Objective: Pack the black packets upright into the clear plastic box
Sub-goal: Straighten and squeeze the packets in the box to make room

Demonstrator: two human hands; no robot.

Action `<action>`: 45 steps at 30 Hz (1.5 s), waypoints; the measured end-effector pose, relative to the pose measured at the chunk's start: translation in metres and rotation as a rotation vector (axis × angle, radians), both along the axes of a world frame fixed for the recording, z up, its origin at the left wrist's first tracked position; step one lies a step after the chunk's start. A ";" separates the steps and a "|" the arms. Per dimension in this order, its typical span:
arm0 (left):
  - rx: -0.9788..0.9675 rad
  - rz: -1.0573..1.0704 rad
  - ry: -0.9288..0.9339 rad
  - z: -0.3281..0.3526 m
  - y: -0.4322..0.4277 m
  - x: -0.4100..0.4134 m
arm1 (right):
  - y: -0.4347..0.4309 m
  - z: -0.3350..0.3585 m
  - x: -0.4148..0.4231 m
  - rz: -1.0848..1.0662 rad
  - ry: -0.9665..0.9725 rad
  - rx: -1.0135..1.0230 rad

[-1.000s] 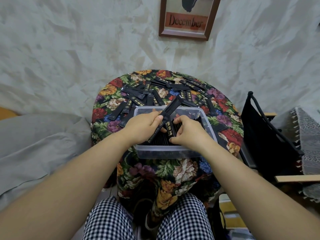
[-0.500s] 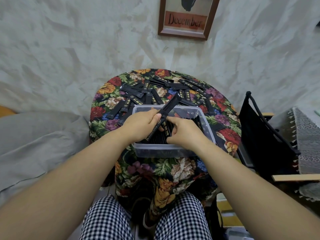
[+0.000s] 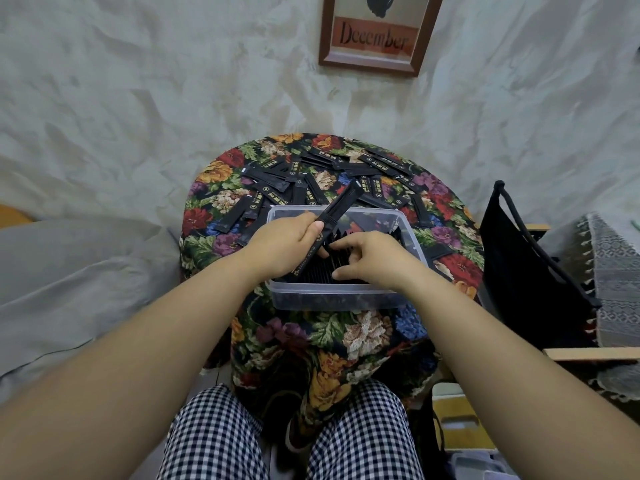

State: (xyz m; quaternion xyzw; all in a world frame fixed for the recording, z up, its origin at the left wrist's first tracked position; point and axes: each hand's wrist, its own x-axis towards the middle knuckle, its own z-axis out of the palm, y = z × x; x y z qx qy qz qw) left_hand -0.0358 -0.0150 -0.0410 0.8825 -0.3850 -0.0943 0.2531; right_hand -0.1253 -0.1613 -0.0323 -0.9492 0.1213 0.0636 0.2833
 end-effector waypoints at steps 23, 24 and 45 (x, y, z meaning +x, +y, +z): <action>0.051 0.000 0.067 0.002 -0.007 0.011 | -0.017 -0.003 -0.025 0.270 0.072 -0.134; 0.043 0.004 0.070 0.002 -0.007 0.011 | -0.017 -0.004 -0.026 0.292 0.134 -0.158; -0.078 0.016 0.101 0.009 -0.004 0.002 | -0.019 0.007 -0.043 0.300 0.173 -0.082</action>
